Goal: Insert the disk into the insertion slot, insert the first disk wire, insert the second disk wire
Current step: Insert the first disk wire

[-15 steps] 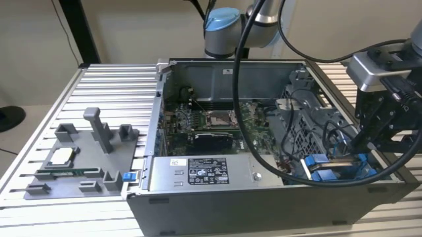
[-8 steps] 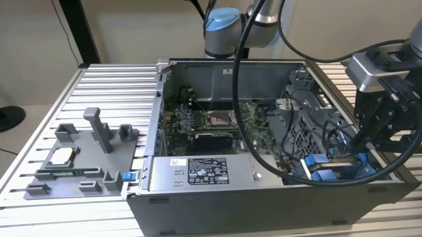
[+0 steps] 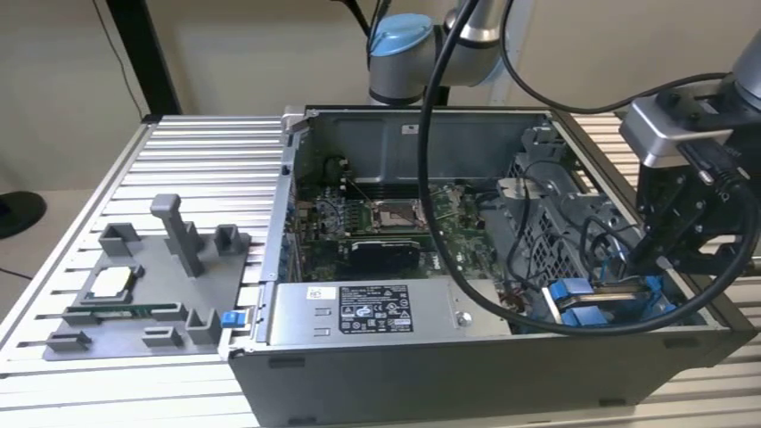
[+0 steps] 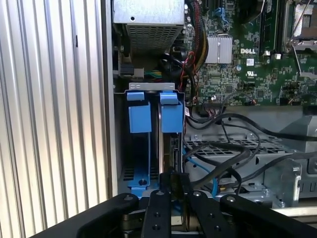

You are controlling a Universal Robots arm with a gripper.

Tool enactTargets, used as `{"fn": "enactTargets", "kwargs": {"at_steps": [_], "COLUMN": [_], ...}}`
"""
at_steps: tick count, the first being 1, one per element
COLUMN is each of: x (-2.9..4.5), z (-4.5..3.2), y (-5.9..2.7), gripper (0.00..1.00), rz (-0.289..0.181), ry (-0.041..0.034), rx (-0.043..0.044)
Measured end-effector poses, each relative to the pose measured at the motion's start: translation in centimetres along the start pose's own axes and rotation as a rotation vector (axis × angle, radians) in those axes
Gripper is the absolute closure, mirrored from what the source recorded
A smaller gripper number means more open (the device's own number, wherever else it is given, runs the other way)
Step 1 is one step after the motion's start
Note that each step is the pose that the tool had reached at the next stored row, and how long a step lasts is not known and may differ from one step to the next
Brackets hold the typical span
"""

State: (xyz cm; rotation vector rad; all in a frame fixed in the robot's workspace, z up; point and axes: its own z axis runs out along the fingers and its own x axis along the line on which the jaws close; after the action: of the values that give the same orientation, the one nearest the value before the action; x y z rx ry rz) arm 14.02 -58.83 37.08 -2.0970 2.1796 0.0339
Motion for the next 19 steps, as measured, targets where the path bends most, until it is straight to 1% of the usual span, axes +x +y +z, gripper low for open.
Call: {"fn": "enactTargets", "kwargs": {"at_steps": [2, 9, 19], "x": [0.01, 0.07, 0.09], "z": [0.17, 0.81, 1.02], "y": [-0.01, -0.29, -0.32], "gripper": [1.00, 1.00, 1.00], "rz": [0.002, 0.019, 0.020], "ry": [-0.0033, -0.0088, -0.0097], "rx": [0.0001, 0.0015, 0.0016]}}
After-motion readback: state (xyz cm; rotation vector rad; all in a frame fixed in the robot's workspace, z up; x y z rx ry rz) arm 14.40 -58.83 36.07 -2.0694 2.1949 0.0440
